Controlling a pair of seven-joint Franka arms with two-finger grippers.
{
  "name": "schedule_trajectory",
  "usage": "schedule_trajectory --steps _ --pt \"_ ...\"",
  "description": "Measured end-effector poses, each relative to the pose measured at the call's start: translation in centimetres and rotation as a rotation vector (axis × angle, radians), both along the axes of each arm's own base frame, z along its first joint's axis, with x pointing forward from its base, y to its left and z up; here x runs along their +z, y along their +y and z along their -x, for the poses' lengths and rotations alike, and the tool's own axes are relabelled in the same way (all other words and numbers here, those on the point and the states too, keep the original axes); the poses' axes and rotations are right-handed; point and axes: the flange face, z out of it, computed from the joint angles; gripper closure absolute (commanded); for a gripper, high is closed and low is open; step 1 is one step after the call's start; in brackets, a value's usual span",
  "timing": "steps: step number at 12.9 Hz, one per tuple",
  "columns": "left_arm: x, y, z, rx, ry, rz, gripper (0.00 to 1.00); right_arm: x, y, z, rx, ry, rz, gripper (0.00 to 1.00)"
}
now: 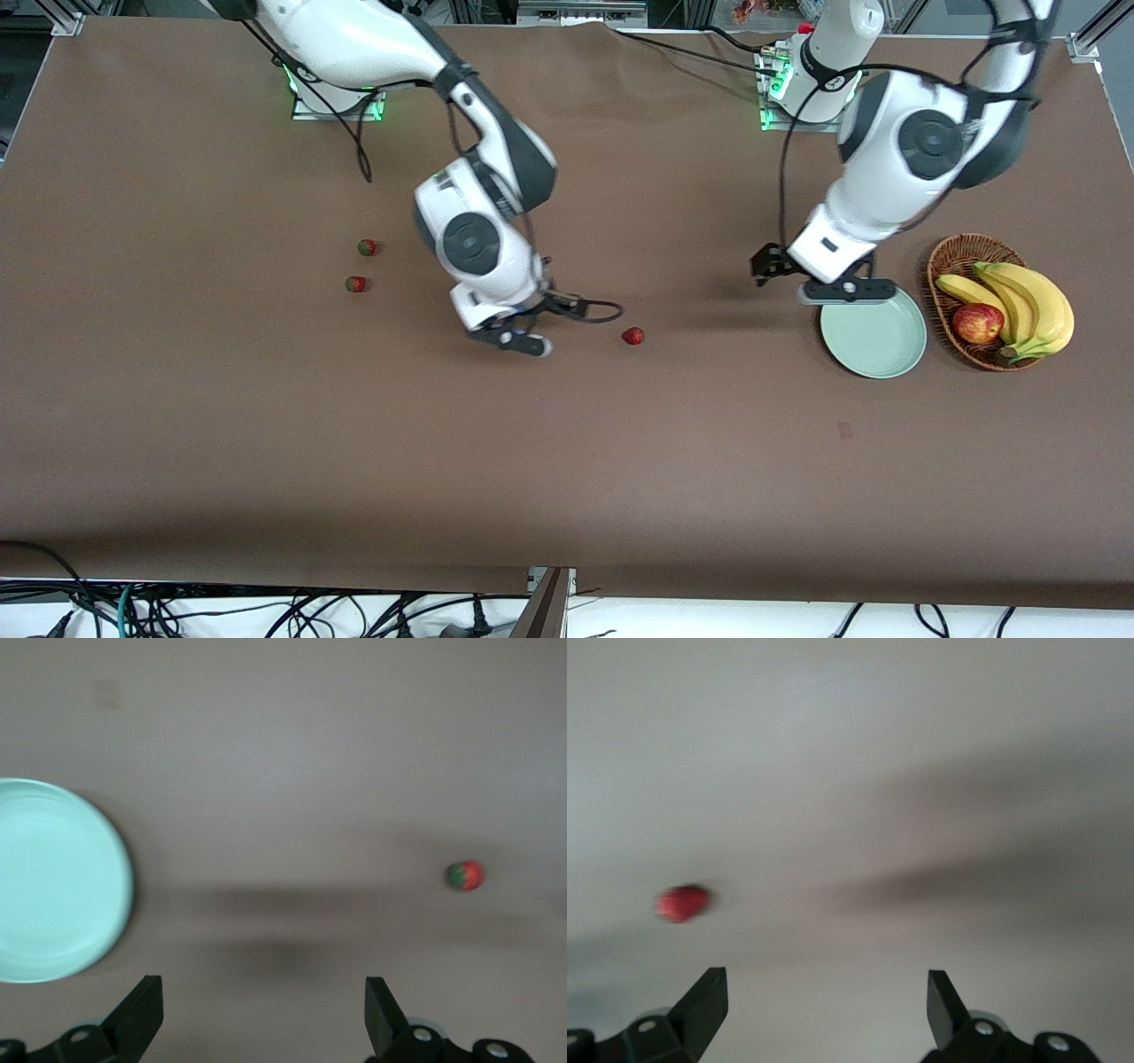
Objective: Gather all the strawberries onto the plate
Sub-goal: 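Grasp the mid-table strawberry with the left gripper while the right gripper grasps another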
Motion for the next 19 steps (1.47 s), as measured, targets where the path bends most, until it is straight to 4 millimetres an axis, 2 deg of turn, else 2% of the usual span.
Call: schedule_trajectory --steps 2,4,7,9,11,13,15,17,19 --pt "-1.7 -4.4 0.8 0.063 -0.015 0.011 0.0 0.6 -7.1 -2.3 0.105 0.027 0.056 0.01" --pt "-3.0 -8.5 1.6 0.124 -0.033 -0.012 0.0 -0.4 -13.8 -2.9 0.186 0.053 0.092 0.01" --pt "-4.4 -14.5 2.3 0.222 -0.068 -0.035 0.0 -2.9 -23.3 -1.4 0.252 0.063 0.103 0.01" --pt "-6.2 -18.0 2.9 0.256 -0.077 -0.045 0.0 -5.7 -27.5 1.7 0.268 0.031 0.096 0.02" --pt "-8.7 -20.0 2.7 0.263 -0.068 -0.054 0.0 -8.5 -29.4 5.6 0.266 0.013 0.095 0.06" --pt "-11.7 -21.0 1.8 0.251 -0.051 -0.063 0.0 -9.9 -30.1 7.9 0.262 0.0 0.098 0.1" --pt "-14.8 -21.1 0.4 0.238 -0.041 -0.076 0.0 -10.4 -30.4 8.7 0.263 -0.014 0.101 0.17" --pt "-17.6 -20.8 0.0 0.226 -0.024 -0.095 0.0 -10.8 -30.7 8.9 0.288 -0.039 0.102 0.27" --pt "-19.0 -20.7 -0.4 0.229 -0.012 -0.099 0.0 -11.3 -31.0 9.1 0.292 -0.054 0.108 0.4"
